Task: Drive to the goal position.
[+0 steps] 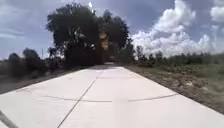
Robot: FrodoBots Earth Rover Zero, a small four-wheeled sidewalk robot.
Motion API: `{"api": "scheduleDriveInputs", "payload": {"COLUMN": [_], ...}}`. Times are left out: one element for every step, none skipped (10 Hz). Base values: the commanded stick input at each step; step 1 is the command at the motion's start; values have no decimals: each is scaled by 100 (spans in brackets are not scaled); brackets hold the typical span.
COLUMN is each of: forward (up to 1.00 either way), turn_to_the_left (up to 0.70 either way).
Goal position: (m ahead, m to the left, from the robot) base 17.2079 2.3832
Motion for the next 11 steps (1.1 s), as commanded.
{"api": "scheduleDriveInputs", "payload": {"forward": [85,85,85,85,85,85,85,85,85,85,85], "turn_to_the_left": [0,0,0,0,0,0,0,0,0,0,0]}}
